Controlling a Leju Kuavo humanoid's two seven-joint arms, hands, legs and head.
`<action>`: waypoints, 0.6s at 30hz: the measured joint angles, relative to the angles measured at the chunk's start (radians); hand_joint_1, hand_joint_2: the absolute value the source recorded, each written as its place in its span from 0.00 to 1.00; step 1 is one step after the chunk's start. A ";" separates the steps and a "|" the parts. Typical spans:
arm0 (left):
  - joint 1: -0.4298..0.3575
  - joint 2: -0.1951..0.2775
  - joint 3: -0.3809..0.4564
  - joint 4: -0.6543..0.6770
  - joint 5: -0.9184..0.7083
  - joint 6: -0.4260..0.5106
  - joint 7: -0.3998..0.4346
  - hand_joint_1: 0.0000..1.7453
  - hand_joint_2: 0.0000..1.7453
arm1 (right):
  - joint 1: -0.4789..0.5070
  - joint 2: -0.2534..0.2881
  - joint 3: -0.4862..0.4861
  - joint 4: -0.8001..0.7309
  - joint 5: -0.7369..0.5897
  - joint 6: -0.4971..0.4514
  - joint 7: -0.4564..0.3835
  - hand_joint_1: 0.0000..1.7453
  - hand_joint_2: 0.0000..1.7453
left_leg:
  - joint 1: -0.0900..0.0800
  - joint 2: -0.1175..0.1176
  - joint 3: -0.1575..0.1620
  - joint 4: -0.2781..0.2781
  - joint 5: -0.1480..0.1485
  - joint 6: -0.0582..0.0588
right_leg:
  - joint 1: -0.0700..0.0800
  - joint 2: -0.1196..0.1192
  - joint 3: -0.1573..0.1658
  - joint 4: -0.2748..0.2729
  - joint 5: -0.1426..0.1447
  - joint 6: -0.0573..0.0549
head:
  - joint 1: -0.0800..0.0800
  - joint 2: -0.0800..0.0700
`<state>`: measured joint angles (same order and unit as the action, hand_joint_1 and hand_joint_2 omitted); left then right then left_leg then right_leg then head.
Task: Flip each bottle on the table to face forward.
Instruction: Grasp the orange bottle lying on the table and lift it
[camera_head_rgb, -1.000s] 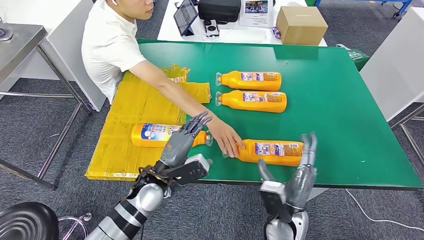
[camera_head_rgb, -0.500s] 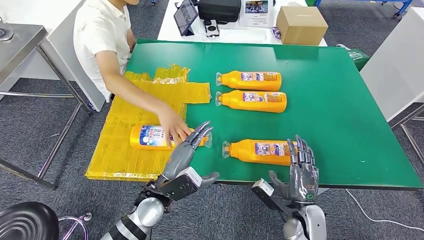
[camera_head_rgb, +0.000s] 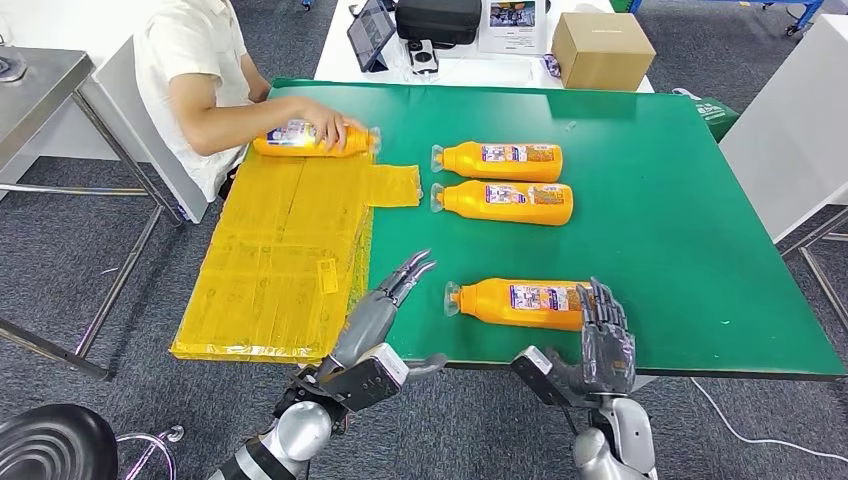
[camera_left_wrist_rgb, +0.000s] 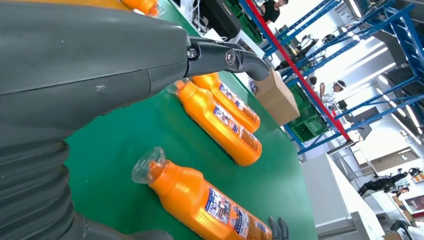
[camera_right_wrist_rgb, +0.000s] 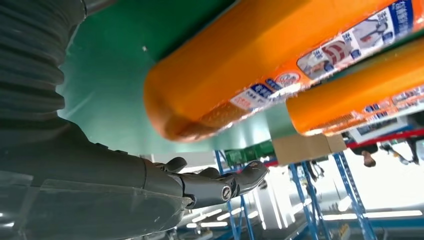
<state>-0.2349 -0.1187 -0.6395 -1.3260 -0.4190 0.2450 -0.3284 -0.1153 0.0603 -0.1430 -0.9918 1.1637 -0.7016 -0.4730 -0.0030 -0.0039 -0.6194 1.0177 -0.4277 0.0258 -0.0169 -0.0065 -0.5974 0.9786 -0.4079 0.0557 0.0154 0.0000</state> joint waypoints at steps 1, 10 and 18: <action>0.000 0.000 0.000 0.000 0.002 -0.001 -0.001 0.00 1.00 | -0.009 -0.007 0.009 0.019 -0.008 0.000 0.006 0.00 1.00 | 0.000 0.000 0.000 0.000 0.000 0.000 | 0.000 0.000 0.000 0.000 0.000 0.000 | 0.000 0.000; -0.010 -0.008 -0.012 0.000 0.020 -0.013 -0.008 0.00 1.00 | -0.095 -0.056 0.082 0.154 -0.020 0.000 0.038 0.00 1.00 | 0.000 0.000 0.000 0.000 0.000 0.000 | 0.000 0.000 0.000 0.000 0.000 0.000 | 0.000 0.000; -0.027 -0.014 -0.024 0.009 0.032 -0.017 -0.012 0.00 1.00 | -0.154 -0.070 0.126 0.222 -0.004 -0.001 0.065 0.00 1.00 | 0.000 0.000 0.001 0.000 0.000 0.000 | 0.000 0.000 0.000 0.000 0.000 0.000 | 0.000 0.000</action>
<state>-0.2623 -0.1330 -0.6638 -1.3169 -0.3869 0.2281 -0.3399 -0.2690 -0.0092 -0.0175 -0.7693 1.1594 -0.7023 -0.4075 -0.0030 -0.0035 -0.6189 1.0178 -0.4275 0.0259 -0.0168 -0.0063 -0.5973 0.9787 -0.4076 0.0559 0.0154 0.0000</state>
